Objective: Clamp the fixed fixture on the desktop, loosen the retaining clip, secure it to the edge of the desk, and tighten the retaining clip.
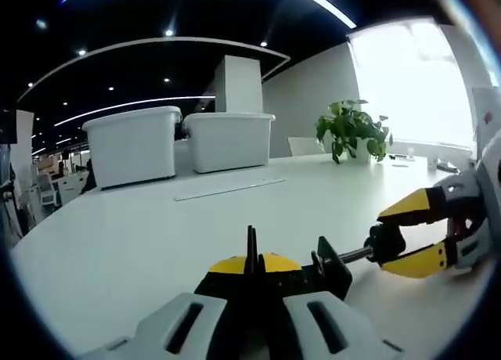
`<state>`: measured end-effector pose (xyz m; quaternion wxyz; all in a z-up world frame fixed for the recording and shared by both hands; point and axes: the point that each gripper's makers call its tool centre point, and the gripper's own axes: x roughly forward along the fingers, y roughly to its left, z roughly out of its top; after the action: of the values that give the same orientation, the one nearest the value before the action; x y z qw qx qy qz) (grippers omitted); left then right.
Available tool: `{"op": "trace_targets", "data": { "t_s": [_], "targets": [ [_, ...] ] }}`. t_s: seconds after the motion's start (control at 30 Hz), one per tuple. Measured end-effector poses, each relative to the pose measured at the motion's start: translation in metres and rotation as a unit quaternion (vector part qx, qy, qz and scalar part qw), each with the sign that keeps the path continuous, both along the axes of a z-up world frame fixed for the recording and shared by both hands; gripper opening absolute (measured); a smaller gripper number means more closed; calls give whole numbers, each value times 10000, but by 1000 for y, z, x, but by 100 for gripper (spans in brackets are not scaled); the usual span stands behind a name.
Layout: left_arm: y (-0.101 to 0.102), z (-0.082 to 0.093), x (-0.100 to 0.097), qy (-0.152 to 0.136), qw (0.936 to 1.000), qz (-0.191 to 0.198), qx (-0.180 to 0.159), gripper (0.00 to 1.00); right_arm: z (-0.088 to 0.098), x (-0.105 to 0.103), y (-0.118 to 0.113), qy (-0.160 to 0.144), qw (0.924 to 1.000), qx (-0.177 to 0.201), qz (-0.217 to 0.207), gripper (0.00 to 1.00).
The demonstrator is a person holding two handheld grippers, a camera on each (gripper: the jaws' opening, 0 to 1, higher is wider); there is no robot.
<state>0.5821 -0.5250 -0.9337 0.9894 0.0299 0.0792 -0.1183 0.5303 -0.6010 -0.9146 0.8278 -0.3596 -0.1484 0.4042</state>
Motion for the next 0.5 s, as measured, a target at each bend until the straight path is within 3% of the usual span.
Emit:
{"op": "trace_targets", "data": {
  "t_s": [0.17, 0.23, 0.27, 0.3, 0.4, 0.43, 0.5],
  "targets": [
    [0, 0, 0, 2, 10000, -6, 0, 4, 2, -1, 0, 10, 10000, -25, -34, 20],
    [0, 0, 0, 2, 10000, -9, 0, 4, 3, -2, 0, 489, 9984, 283, -37, 20],
    [0, 0, 0, 2, 10000, -10, 0, 4, 3, 0, -1, 867, 9949, 511, -10, 22],
    [0, 0, 0, 0, 10000, -11, 5, 4, 8, -2, 0, 1371, 9864, 901, 100, 25],
    [0, 0, -1, 0, 10000, -11, 8, 4, 23, 0, -4, 2092, 9637, 1652, 133, 40],
    [0, 0, -1, 2, 10000, -12, 8, 4, 27, 2, -6, 2463, 9493, 1948, 154, 43],
    [0, 0, 0, 3, 10000, -16, 4, 4, 29, 9, -10, 3365, 9067, 2543, 60, 46]
  ]
}}
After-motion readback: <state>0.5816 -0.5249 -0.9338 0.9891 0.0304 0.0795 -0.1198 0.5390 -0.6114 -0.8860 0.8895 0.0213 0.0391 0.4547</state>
